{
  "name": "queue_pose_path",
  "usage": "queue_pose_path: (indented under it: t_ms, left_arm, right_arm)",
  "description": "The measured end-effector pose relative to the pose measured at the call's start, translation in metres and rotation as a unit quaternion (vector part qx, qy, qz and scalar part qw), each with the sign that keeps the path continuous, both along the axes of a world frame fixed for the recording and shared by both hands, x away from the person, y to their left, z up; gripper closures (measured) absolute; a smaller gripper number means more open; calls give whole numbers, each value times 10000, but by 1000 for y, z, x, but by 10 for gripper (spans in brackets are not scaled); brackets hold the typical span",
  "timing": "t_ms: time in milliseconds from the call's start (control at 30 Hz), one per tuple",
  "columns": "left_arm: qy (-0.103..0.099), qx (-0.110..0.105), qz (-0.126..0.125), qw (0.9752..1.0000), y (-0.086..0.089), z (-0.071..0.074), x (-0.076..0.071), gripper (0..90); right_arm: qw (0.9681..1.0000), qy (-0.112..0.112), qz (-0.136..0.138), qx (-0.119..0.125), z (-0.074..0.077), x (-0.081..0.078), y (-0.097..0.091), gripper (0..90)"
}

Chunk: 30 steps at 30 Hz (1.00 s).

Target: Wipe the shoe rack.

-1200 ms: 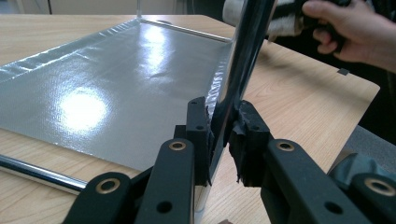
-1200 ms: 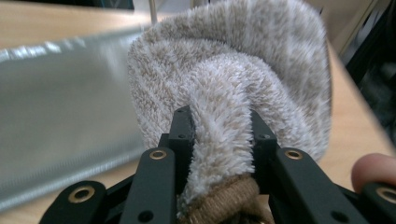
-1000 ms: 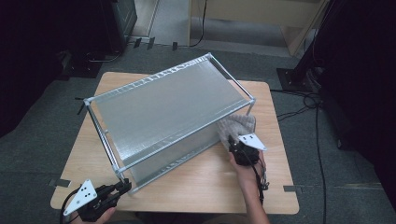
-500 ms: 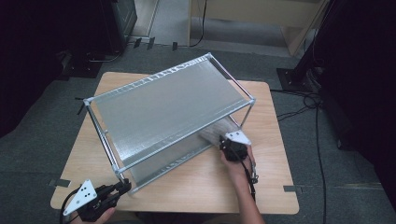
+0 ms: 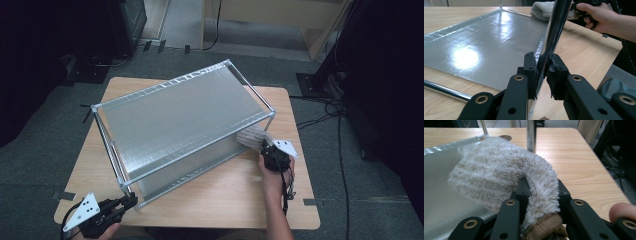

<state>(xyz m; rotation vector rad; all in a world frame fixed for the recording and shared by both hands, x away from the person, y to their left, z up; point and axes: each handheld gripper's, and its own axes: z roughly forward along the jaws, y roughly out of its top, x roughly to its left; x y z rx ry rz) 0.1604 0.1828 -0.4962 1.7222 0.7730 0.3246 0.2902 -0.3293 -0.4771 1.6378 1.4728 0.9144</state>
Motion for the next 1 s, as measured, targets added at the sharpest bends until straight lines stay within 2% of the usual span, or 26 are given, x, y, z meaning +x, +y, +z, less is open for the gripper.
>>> queue_pose_path:
  t_ms: [100,200,267,333,367,400,433,467,500,567,600,667,700,733,833,900,1000]
  left_arm:
    - [13,-16,-5,10000,0,0,0,785]
    - [20,-27,1,10000,-1,0,0,784]
    - [18,-27,4,10000,-1,-1,0,784]
    - [17,-26,2,10000,-1,-1,0,784]
    - [18,-22,4,10000,-1,-1,0,784]
    - [26,-24,8,10000,-1,-1,0,784]
    - [26,-23,12,10000,-1,-1,1,784]
    - [22,-14,15,10000,-1,0,1,784]
    - [19,-13,17,10000,-1,0,1,784]
    - [14,-4,25,10000,-1,0,2,784]
    - [12,-10,28,10000,-1,0,2,784]
    - [21,-17,19,10000,-1,0,3,784]
    - [18,-21,18,10000,-1,0,3,783]
    - [12,-22,15,10000,-1,-1,3,783]
    - [1,-29,16,10000,0,-1,3,783]
    - [20,-34,39,10000,0,-1,2,782]
    - [4,-8,80,10000,1,0,1,782]
  right_arm:
    - [9999,-5,-135,14,0,-8,-8,730]
    - [9995,-65,-252,198,-1,-19,-12,730]
    - [9992,-140,-208,300,1,-25,-10,728]
    - [9995,-287,-47,151,5,-30,-4,725]
    - [9995,-313,32,10,6,-30,0,724]
    - [9993,-243,182,-234,6,-28,9,722]
    - [9993,-243,182,-234,6,-28,9,722]
    - [9988,-3,376,-300,1,-23,17,719]
    - [9988,-3,376,-300,1,-23,17,719]
    - [9982,164,491,-309,-6,-19,24,718]
    - [9980,145,533,-309,-8,-20,27,718]
    - [9979,4,578,-290,-7,-23,33,718]
    - [9979,-180,577,-222,0,-29,37,718]
    - [9979,-180,577,-222,0,-29,37,718]
    - [9976,-467,479,-160,14,-38,34,716]
    - [9968,-635,417,-231,22,-46,30,710]
    - [9947,-827,320,-518,29,-58,22,706]
